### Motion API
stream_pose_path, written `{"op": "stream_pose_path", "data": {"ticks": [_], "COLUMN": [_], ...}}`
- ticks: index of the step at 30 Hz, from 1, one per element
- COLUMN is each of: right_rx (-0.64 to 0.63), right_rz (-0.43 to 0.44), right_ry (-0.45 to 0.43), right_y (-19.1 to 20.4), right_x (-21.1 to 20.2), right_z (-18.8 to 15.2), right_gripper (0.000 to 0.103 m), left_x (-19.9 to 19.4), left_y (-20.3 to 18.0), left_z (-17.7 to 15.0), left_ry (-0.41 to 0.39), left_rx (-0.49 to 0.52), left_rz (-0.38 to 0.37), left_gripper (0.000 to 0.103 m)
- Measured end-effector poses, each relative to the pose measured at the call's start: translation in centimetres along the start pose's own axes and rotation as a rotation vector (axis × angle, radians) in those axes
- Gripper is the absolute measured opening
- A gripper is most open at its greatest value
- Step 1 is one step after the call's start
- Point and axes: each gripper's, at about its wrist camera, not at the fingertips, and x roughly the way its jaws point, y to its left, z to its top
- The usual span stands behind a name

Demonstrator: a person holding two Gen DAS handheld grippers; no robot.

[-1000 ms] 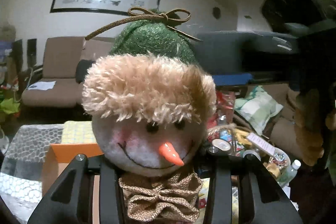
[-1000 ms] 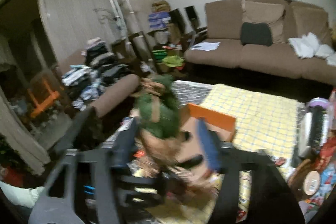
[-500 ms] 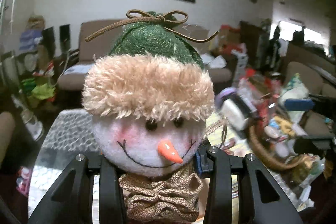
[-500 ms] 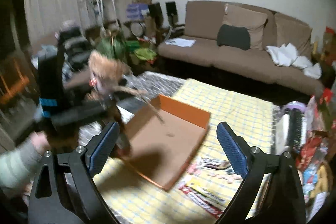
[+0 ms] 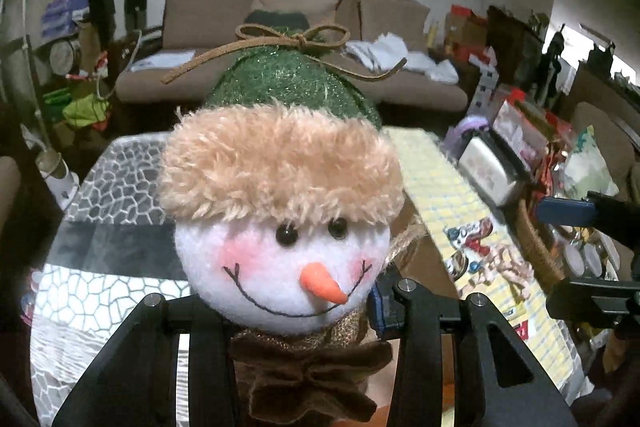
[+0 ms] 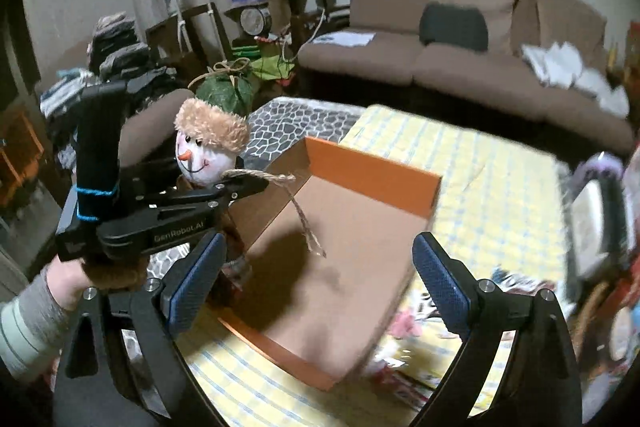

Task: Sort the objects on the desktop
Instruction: 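Lift the snowman doll with the right gripper and carry it over the orange box, then lower the snowman doll into the orange box and open the right gripper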

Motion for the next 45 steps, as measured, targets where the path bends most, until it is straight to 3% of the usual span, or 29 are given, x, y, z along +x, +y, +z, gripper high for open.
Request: {"op": "stream_pose_path", "data": {"ticks": [4,7,9,12,18,19,21,22,25,29,33,34,36,39,41,45], "right_rx": [0.074,0.102,0.053,-0.067,-0.182,-0.182,-0.160,-0.131,0.021,0.242,0.316,0.339,0.388,0.406,0.401,0.412], "right_rz": [0.059,0.153,0.179,0.145,0.198,0.202,0.240,0.270,0.353,0.462,0.447,0.443,0.437,0.390,0.378,0.364], "right_ry": [0.020,0.050,0.089,0.119,0.060,0.066,0.096,0.113,0.155,0.282,0.372,0.392,0.428,0.483,0.508,0.550], "right_y": [-2.1,-2.9,-2.3,-0.7,1.5,1.7,1.7,1.5,-0.1,-2.8,-4.3,-4.7,-5.6,-6.2,-6.3,-6.4], "right_x": [2.5,4.7,6.7,10.2,13.3,13.8,14.9,15.3,16.1,18.2,20.4,21.1,22.3,23.9,24.6,25.6], "right_z": [0.1,-0.3,-0.9,-1.9,-2.0,-1.8,-1.6,-1.6,-1.8,-2.9,-3.9,-4.1,-4.5,-4.8,-4.9,-5.0], "right_gripper": [0.094,0.093,0.090,0.089,0.087,0.081,0.046,0.017,0.017,0.017,0.017,0.017,0.017,0.017,0.018,0.018], "left_x": [3.2,4.7,5.0,4.0,1.7,1.6,1.8,2.2,4.4,8.5,12.0,12.7,13.4,12.3,11.9,10.7], "left_y": [0.4,1.8,2.3,2.6,2.8,3.0,3.2,3.3,3.7,3.2,2.5,2.5,3.1,4.1,4.4,5.2], "left_z": [-0.2,-0.1,0.2,0.9,2.7,3.1,3.7,4.0,4.1,3.4,2.4,2.3,2.2,2.0,1.9,2.9], "left_ry": [0.065,0.090,0.090,0.069,0.058,0.060,0.072,0.089,0.154,0.292,0.392,0.403,0.417,0.402,0.416,0.405], "left_rx": [-0.007,-0.061,-0.075,-0.069,-0.088,-0.099,-0.122,-0.131,-0.158,-0.099,-0.054,-0.060,-0.098,-0.149,-0.117,-0.086], "left_rz": [0.000,-0.045,-0.068,-0.120,-0.198,-0.208,-0.217,-0.209,-0.177,-0.088,-0.026,-0.015,0.014,0.011,0.044,0.036], "left_gripper": [0.041,0.041,0.041,0.041,0.041,0.041,0.041,0.041,0.041,0.041,0.044,0.047,0.068,0.090,0.092,0.092]}}
